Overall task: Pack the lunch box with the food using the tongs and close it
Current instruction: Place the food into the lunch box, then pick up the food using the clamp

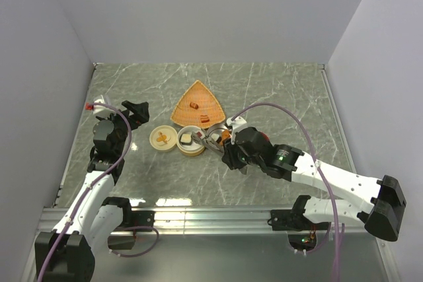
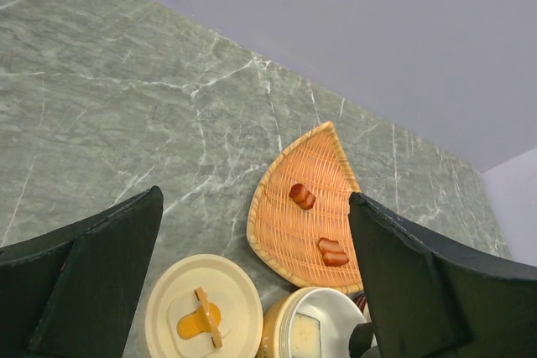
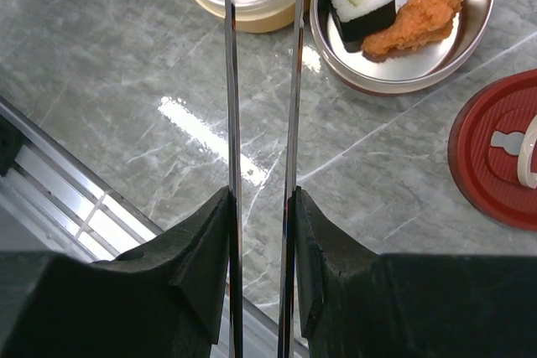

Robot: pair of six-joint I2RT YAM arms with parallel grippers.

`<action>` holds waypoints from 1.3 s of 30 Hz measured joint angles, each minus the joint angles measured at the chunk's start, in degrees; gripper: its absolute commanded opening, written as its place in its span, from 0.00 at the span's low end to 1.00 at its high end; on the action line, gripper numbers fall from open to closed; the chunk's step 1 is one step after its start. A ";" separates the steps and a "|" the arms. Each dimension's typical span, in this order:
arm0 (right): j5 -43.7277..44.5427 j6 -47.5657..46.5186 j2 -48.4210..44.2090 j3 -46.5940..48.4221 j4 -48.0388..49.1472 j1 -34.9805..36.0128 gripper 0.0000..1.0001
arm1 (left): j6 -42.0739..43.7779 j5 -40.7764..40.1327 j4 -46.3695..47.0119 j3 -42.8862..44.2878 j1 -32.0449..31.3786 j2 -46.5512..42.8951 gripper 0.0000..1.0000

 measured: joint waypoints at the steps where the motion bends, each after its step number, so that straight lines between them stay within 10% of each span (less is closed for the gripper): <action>1: 0.00 0.00 0.26 0.00 0.00 0.04 0.36 | 0.00 0.00 0.00 0.00 0.00 0.00 1.00; 39: 6.01 -1.33 4.33 5.38 0.26 -0.68 0.52 | 0.00 0.00 0.02 0.00 0.00 0.02 0.99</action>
